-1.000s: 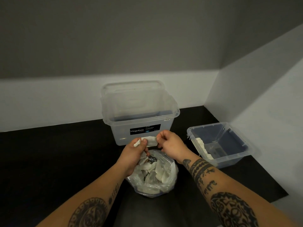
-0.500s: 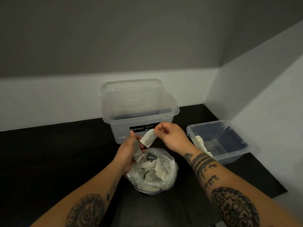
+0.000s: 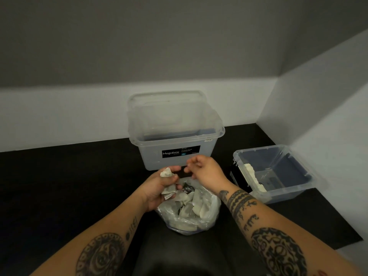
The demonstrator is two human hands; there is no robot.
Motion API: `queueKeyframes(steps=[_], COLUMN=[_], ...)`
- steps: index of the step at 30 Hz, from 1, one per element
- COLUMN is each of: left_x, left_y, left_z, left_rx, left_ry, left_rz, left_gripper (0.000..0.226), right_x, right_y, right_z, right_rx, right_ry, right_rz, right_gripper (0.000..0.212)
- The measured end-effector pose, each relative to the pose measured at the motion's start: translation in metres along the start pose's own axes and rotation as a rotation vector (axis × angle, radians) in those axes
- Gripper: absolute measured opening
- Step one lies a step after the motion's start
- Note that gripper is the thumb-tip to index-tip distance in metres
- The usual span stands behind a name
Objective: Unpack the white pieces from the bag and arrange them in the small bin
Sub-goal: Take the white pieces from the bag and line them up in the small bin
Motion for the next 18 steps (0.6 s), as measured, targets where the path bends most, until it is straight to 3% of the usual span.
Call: queueKeyframes(steps=[3,6,8,11,14,18], left_x=[0.002,0.003,0.006,0.011,0.013,0.007], left_y=[0.001,0.0,-0.002,-0.004,-0.007,-0.012], left_z=[-0.024,-0.035,-0.036,-0.038,-0.042,-0.049], left_rx=[-0.119,-0.187,-0.2,-0.199,-0.223,-0.266], left_ry=[-0.068,-0.036,0.021,0.076,0.098,0.111], left_rz=[0.021,0.046,0.043,0.038,0.036,0.078], left_gripper=[0.03,0.028,0.026,0.026,0.025,0.026], right_x=[-0.02,-0.046,-0.058,-0.062,-0.061,-0.046], right_y=[-0.004,-0.012,-0.011,-0.01,-0.009,-0.009], right_z=[0.01,0.041,0.057,0.075,0.078,0.059], right_rx=[0.158,0.347,0.352,0.328,0.297,0.245], right_ry=[-0.261,-0.65,-0.868,-1.113,-1.163,-0.917], right_rz=[0.049,0.056,0.021,-0.085,-0.143,-0.128], right_gripper=[0.008,0.031,0.047,0.045,0.037,0.027])
Point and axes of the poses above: each hand's wrist, its own y-axis towards the middle knuckle, its own z-axis out of the palm, x = y × z, the point moved 10 cm from there along y, towards the middle knuckle, and after that the axes turned 4 degrees about y, right-handed, at the moved point
